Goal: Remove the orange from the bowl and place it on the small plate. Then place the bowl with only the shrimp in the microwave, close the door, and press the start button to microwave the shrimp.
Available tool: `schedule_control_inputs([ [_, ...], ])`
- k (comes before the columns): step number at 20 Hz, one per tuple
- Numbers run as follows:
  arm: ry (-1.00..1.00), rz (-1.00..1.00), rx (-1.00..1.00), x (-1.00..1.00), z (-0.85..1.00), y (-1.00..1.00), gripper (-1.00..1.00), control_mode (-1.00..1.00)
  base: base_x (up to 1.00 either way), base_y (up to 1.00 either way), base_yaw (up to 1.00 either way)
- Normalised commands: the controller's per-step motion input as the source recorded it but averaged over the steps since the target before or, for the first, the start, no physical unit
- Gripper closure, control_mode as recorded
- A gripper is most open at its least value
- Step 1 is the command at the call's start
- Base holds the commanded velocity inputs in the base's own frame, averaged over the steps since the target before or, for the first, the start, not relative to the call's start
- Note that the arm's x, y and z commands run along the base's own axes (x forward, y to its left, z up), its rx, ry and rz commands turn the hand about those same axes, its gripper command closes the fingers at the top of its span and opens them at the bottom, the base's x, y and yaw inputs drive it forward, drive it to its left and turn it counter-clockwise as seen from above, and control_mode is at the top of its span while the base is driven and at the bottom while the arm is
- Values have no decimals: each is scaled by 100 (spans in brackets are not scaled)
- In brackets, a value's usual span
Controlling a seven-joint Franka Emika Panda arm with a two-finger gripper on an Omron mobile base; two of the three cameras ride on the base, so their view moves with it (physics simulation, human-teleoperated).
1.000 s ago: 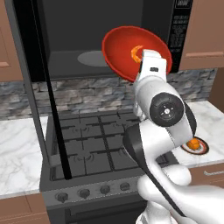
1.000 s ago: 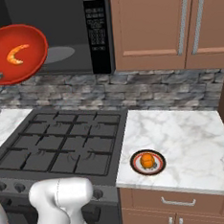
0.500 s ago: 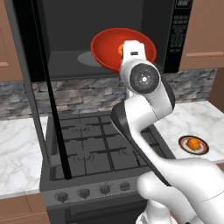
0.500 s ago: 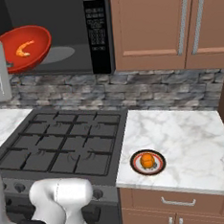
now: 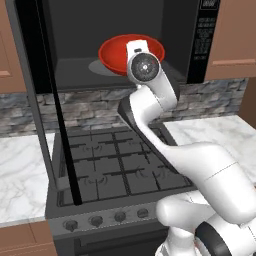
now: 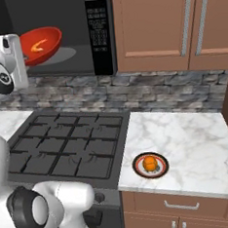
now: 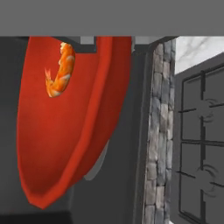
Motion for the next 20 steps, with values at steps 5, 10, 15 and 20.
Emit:
schedule_control_inputs([
  [5,12,0,-5,80,-11,6,100,-100,0,0,0],
  [10,12,0,-7,73,-25,6,100,-100,0,0,0],
  [15,6,0,-7,62,-26,0,100,-100,0,0,0],
  [20,1,0,-2,54,-7,0,100,-100,0,0,0],
])
